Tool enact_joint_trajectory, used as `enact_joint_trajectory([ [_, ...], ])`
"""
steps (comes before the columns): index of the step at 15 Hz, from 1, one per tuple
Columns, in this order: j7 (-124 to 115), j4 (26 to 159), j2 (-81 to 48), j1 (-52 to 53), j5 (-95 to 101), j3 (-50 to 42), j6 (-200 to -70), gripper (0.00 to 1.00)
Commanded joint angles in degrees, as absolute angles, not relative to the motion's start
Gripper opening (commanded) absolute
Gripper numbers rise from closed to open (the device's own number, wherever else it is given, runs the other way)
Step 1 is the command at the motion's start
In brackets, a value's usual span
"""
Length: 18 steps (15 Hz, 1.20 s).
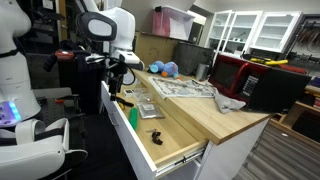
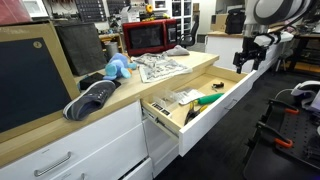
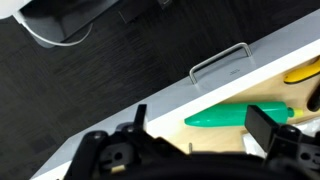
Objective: Close the top drawer
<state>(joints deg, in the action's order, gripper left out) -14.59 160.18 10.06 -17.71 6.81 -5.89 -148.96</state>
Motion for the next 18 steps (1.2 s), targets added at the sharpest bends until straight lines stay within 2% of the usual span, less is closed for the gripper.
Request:
enact_joint_trajectory([
  [1,-17.7,160.1,3.9,-19.3,10.6,-8.6,-153.3,1.00],
  [2,-18.2,160.1,2.2,-19.7,11.8,-9.8,-154.1,0.99],
  [3,-18.7,160.1,0.7,-20.1,13.1,-11.0,-154.8,0.75],
  [5,-18.8,160.0,-1.6,-20.2,15.3,-13.7,-156.6,0.71],
  [14,-17.0,155.6,-12.5,-15.8,11.4,-18.3,-167.6,0.02],
  [18,-16.0,150.2,-19.5,-12.6,6.3,-17.9,-171.4,0.00],
])
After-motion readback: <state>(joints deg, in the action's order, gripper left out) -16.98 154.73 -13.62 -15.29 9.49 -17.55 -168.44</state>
